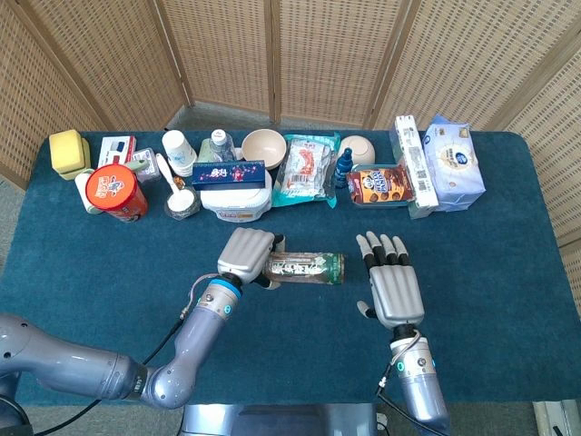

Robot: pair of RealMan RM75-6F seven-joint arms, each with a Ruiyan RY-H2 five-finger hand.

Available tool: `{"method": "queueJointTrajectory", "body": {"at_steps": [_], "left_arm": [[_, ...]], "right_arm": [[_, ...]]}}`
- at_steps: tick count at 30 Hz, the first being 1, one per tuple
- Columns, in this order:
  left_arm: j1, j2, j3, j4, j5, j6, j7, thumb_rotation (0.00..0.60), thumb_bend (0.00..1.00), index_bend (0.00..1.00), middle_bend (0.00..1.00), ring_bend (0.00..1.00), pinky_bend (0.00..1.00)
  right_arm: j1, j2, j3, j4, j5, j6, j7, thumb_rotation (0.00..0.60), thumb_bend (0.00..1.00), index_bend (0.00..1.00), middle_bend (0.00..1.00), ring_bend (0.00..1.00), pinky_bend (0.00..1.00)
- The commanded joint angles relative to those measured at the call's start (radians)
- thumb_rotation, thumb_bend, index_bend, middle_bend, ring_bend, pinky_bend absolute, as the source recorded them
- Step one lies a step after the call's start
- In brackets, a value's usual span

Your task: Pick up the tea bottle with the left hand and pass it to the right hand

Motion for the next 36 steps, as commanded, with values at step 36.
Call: {"method": "queueJointTrajectory", "body": {"at_steps": [36], "left_arm": [[-0.089,-0.063,-0.095,0.03,-0.174,0.021,0.001,0.6,0.16,0.56,0.53,0.51,0.65]], "right_arm": [[0.044,-0.022,-0.087,0.139,-0.131,-0.068,-0.055,0.6,0.0,0.0,0.0,0.0,0.0]]}}
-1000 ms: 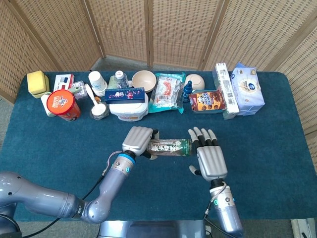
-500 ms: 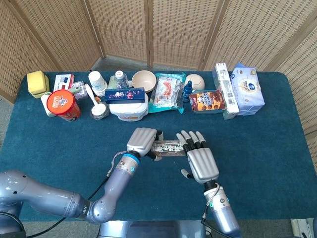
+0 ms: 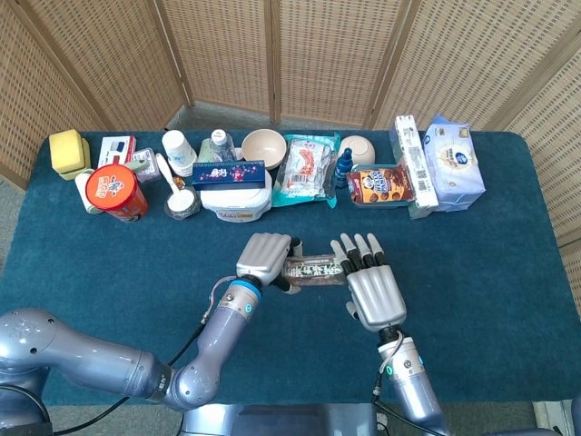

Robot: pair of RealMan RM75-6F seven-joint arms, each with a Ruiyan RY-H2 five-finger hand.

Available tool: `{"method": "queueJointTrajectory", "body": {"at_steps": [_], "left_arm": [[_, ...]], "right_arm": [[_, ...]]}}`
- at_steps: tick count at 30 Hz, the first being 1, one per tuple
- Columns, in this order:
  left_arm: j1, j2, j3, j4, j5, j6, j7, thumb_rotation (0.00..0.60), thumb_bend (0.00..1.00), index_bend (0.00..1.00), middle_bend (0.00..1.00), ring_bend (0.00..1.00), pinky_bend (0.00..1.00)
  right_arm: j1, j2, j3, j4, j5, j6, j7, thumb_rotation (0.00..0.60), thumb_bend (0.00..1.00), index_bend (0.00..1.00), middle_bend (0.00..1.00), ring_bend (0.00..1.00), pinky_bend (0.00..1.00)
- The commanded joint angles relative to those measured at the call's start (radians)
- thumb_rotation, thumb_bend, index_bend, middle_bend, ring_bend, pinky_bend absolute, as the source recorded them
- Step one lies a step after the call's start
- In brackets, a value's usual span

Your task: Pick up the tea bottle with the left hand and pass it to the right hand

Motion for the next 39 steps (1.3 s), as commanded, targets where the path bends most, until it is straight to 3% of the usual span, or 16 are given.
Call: {"method": "queueJointTrajectory", "body": {"at_steps": [1,11,16,19,20,22,24,27,32,39], "left_arm": [[-0.002,0.0,-0.003,-0.002,-0.003,0.002,0.0,0.6,0.16,0.56,0.53,0.51,0.65],[-0.016,-0.015,-0.016,-0.008,-0.027,0.015,-0.006,0.6,0.16,0.56,0.53,0.51,0.65],[-0.025,-0.027,-0.03,-0.015,-0.035,0.028,-0.012,0.6,0.16,0.56,0.53,0.51,0.65],[-0.027,-0.034,-0.042,-0.02,-0.031,0.039,-0.025,0.6,0.16,0.56,0.53,0.51,0.65],[-0.027,-0.035,-0.044,-0.024,-0.031,0.041,-0.028,0.6,0.16,0.56,0.53,0.51,0.65],[-0.03,-0.039,-0.045,-0.026,-0.034,0.048,-0.027,0.6,0.16,0.56,0.53,0.51,0.65],[-0.031,-0.046,-0.046,-0.025,-0.037,0.049,-0.032,0.6,0.16,0.56,0.53,0.51,0.65],[-0.032,-0.051,-0.045,-0.026,-0.032,0.049,-0.036,0.6,0.16,0.56,0.53,0.51,0.65],[-0.031,-0.05,-0.043,-0.027,-0.026,0.053,-0.037,0.6,0.16,0.56,0.53,0.51,0.65],[-0.029,-0.046,-0.04,-0.031,-0.027,0.052,-0.035,0.6,0.16,0.55,0.52,0.5,0.65]], "right_arm": [[0.001,-0.01,-0.001,0.007,0.02,0.001,-0.013,0.6,0.0,0.0,0.0,0.0,0.0],[0.011,-0.04,-0.001,0.02,0.028,0.009,-0.058,0.6,0.0,0.0,0.03,0.0,0.0],[0.014,-0.076,0.007,0.051,0.01,0.035,-0.075,0.6,0.0,0.0,0.24,0.11,0.05],[0.013,-0.092,0.012,0.074,-0.002,0.041,-0.065,0.6,0.0,0.09,0.4,0.23,0.19],[0.012,-0.1,0.016,0.089,-0.014,0.044,-0.049,0.6,0.0,0.16,0.45,0.28,0.27],[0.009,-0.111,0.013,0.119,-0.037,0.043,-0.02,0.6,0.04,0.27,0.52,0.35,0.39],[0.004,-0.116,0.006,0.133,-0.035,0.036,-0.011,0.6,0.16,0.38,0.59,0.41,0.5],[-0.004,-0.117,0.008,0.129,-0.006,0.028,-0.009,0.6,0.34,0.46,0.64,0.47,0.59],[-0.012,-0.113,0.007,0.117,0.003,0.024,0.002,0.6,0.51,0.53,0.69,0.52,0.65],[-0.009,-0.103,0.021,0.113,0.018,0.014,-0.008,0.6,0.55,0.54,0.7,0.52,0.65]]}}
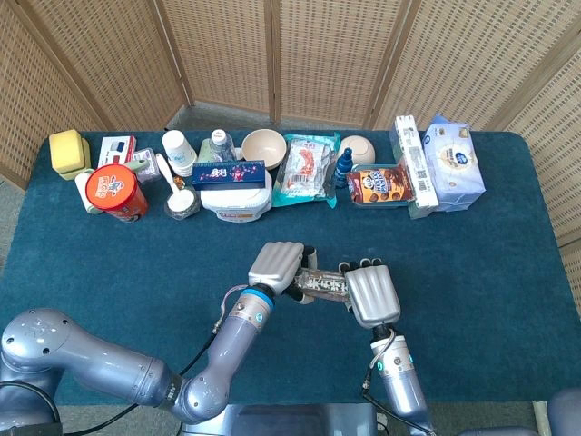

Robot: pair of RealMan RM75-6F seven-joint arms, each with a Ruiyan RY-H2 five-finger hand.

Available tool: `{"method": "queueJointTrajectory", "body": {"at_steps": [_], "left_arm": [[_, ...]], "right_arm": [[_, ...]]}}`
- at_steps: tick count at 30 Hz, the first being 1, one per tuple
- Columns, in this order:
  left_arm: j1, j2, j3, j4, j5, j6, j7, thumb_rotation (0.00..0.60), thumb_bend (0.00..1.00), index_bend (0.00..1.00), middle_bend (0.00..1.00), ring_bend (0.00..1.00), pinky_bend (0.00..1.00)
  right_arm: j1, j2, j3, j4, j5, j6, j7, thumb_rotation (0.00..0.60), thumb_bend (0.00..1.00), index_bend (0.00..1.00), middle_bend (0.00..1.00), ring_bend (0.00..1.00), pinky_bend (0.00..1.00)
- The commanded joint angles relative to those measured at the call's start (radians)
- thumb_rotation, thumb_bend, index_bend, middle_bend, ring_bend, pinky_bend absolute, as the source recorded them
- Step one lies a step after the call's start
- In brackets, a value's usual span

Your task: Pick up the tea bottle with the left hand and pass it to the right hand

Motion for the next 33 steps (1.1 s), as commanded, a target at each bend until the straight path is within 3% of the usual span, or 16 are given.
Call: {"method": "queueJointTrajectory", "body": {"at_steps": [1,4,6,9,11,15,24,33], "left_arm": [[0.0,0.003,0.0,-0.003,-0.002,-0.003,0.002,0.6,0.16,0.55,0.52,0.5,0.65],[0.003,0.014,0.004,-0.013,-0.012,-0.025,0.007,0.6,0.15,0.5,0.45,0.43,0.65],[0.005,0.025,0.011,-0.019,-0.01,-0.044,0.01,0.6,0.14,0.4,0.32,0.31,0.62],[0.009,0.044,0.017,-0.03,-0.018,-0.076,0.009,0.6,0.11,0.21,0.09,0.12,0.48],[0.009,0.057,0.018,-0.038,-0.028,-0.093,0.011,0.6,0.07,0.1,0.02,0.03,0.4],[0.008,0.076,0.022,-0.048,-0.039,-0.111,0.01,0.6,0.0,0.0,0.0,0.0,0.29],[0.001,0.104,0.034,-0.064,-0.055,-0.125,0.0,0.6,0.0,0.0,0.0,0.0,0.22],[0.001,0.147,0.025,-0.095,-0.068,-0.147,-0.026,0.6,0.0,0.0,0.0,0.0,0.21]], "right_arm": [[0.002,0.001,0.003,0.002,0.002,-0.003,-0.002,0.6,0.55,0.54,0.7,0.52,0.65],[-0.001,-0.002,-0.001,0.008,-0.01,0.001,0.001,0.6,0.55,0.54,0.7,0.52,0.65],[-0.004,-0.006,-0.005,0.013,-0.02,0.006,0.005,0.6,0.55,0.53,0.69,0.52,0.65],[-0.007,-0.007,-0.004,0.016,-0.026,0.01,0.007,0.6,0.55,0.53,0.69,0.52,0.65],[-0.01,-0.007,-0.006,0.017,-0.029,0.011,0.009,0.6,0.55,0.53,0.69,0.52,0.65],[-0.009,-0.002,0.003,0.015,-0.028,0.007,0.01,0.6,0.55,0.53,0.69,0.52,0.65],[-0.011,0.012,0.013,0.019,-0.02,-0.001,0.017,0.6,0.55,0.53,0.69,0.52,0.65],[-0.02,0.022,0.009,0.035,-0.021,-0.01,0.046,0.6,0.55,0.53,0.69,0.51,0.65]]}}
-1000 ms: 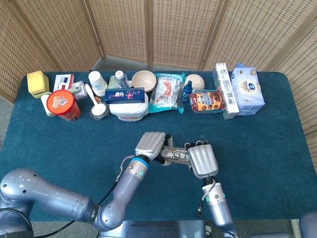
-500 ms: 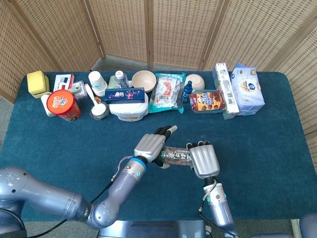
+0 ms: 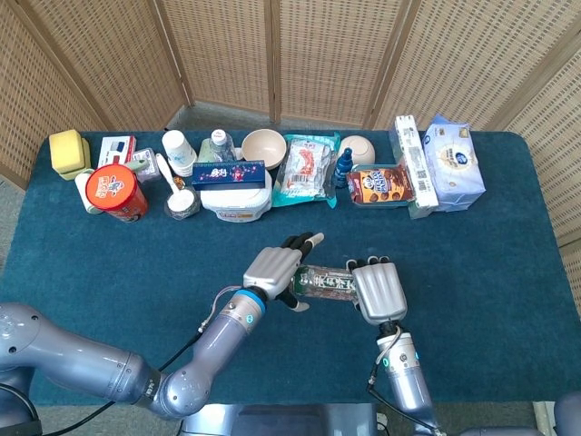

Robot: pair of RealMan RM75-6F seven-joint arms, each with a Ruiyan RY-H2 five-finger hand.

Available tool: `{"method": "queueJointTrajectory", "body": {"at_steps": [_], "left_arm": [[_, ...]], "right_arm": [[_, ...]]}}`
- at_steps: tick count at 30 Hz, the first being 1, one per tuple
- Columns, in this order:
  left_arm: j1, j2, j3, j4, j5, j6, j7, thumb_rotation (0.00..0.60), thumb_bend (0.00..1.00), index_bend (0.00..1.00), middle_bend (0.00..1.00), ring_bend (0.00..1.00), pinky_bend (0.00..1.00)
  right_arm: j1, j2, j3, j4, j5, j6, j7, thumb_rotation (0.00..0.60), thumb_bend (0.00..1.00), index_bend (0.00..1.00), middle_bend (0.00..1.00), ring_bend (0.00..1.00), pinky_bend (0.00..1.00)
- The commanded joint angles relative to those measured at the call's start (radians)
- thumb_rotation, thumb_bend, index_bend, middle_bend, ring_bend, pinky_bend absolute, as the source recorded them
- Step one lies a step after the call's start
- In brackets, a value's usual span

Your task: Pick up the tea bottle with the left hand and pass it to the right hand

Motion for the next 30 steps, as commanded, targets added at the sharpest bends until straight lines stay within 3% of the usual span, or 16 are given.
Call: {"method": "queueJointTrajectory", "body": {"at_steps": [1,10,18,24,28,30], "left_arm": [[0.001,0.021,-0.008,-0.017,-0.007,-0.003,-0.008,0.6,0.0,0.0,0.0,0.0,0.21],[0.0,0.101,-0.017,-0.07,-0.029,-0.02,-0.03,0.6,0.0,0.0,0.0,0.0,0.21],[0.032,0.204,-0.015,-0.143,0.013,-0.042,-0.07,0.6,0.0,0.0,0.0,0.0,0.2],[0.085,0.318,0.021,-0.205,0.081,-0.05,-0.09,0.6,0.0,0.0,0.0,0.0,0.2],[0.179,0.422,0.093,-0.243,0.212,-0.057,-0.124,0.6,0.0,0.0,0.0,0.0,0.19],[0.222,0.46,0.127,-0.248,0.284,-0.07,-0.145,0.6,0.0,0.0,0.0,0.0,0.12]], "right_arm": [[-0.004,0.006,0.001,0.004,0.002,-0.004,0.01,0.6,0.55,0.53,0.69,0.51,0.65],[-0.01,0.025,0.004,0.009,0.001,-0.011,0.031,0.6,0.55,0.53,0.69,0.51,0.65],[-0.023,0.036,-0.002,0.031,0.007,-0.014,0.055,0.6,0.55,0.53,0.69,0.51,0.65],[-0.033,0.058,0.002,0.033,0.0,-0.018,0.09,0.6,0.55,0.53,0.69,0.51,0.65],[-0.045,0.089,0.009,0.019,0.001,-0.025,0.134,0.6,0.55,0.53,0.69,0.51,0.65],[-0.048,0.099,0.011,0.015,0.002,-0.03,0.152,0.6,0.55,0.53,0.69,0.51,0.65]]}}
